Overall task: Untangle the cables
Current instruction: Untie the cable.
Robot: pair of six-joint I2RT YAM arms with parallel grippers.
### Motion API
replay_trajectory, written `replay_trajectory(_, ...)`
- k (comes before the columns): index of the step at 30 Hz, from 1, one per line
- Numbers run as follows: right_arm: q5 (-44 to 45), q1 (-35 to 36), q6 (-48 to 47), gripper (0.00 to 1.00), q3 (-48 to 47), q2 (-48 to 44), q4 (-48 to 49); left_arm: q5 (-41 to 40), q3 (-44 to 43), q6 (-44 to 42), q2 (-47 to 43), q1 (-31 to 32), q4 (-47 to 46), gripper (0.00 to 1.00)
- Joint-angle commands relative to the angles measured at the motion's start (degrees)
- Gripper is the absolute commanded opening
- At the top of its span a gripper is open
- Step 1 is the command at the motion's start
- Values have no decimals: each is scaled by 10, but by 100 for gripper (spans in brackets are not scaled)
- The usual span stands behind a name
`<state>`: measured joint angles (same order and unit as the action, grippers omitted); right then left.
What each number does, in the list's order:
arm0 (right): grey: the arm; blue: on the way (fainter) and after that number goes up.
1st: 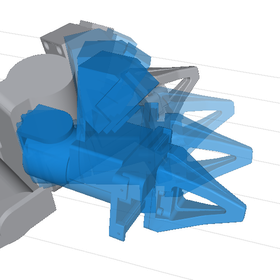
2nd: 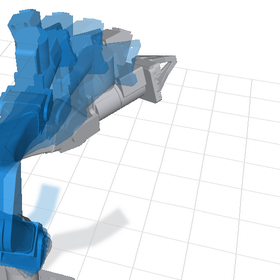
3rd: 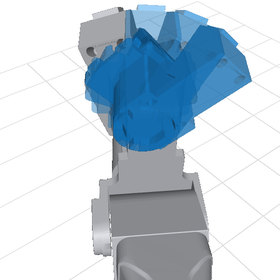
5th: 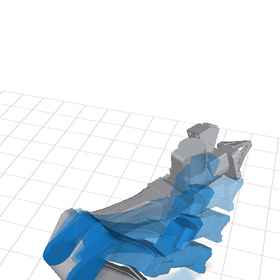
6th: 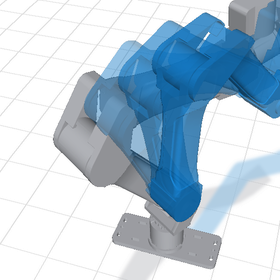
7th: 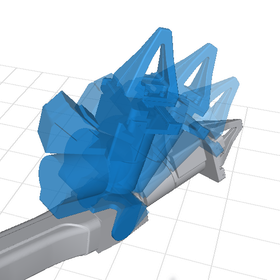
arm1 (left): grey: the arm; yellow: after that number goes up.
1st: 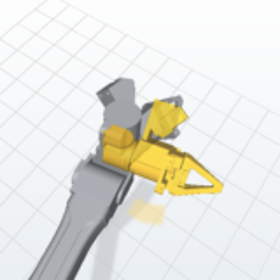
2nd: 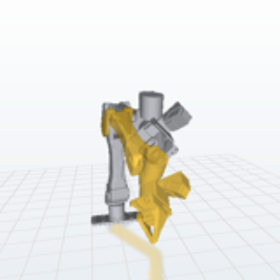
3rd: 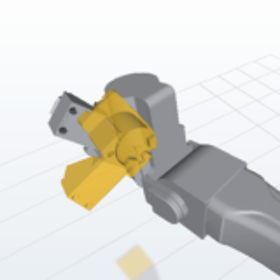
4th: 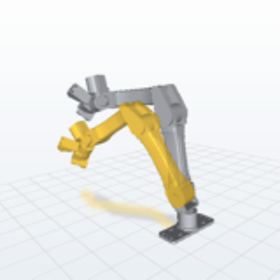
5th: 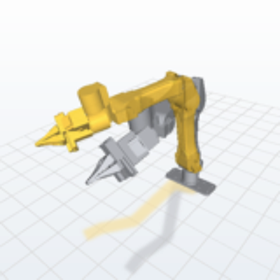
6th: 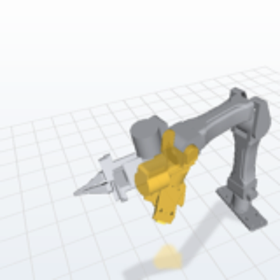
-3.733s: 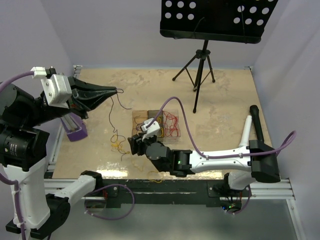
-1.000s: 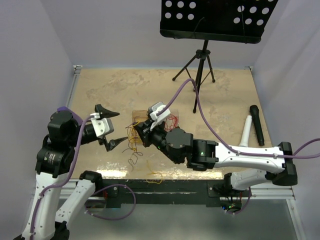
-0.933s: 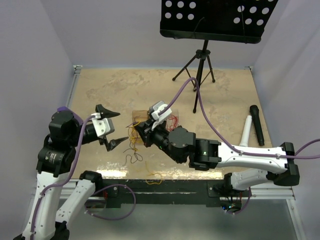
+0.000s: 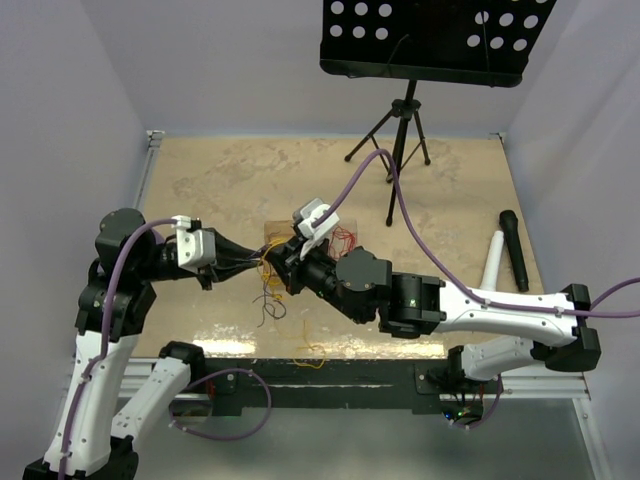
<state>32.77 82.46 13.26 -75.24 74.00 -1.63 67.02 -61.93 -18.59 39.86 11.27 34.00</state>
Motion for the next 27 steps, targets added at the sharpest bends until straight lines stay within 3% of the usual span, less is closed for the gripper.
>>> replay_trajectory(1, -11, 0, -4, 0, -44, -8, 5, 0, 14, -10, 0, -3, -6, 3)
replay_trajectory(2, -11, 1, -6, 0, -47, -8, 0, -4, 15, -14, -1, -3, -3, 0)
replay_trajectory(14, 40, 0, -18, 0, -61, -50, -72, -89, 39, -76, -36, -3, 38, 0)
replay_trajectory(20, 67, 0, -30, 0, -113, -90, -125, -221, 118, -131, -36, -3, 39, 0)
replay_trajectory(27, 105, 0, -25, 0, -209, -97, -233, -298, 211, -196, -65, -3, 12, 0)
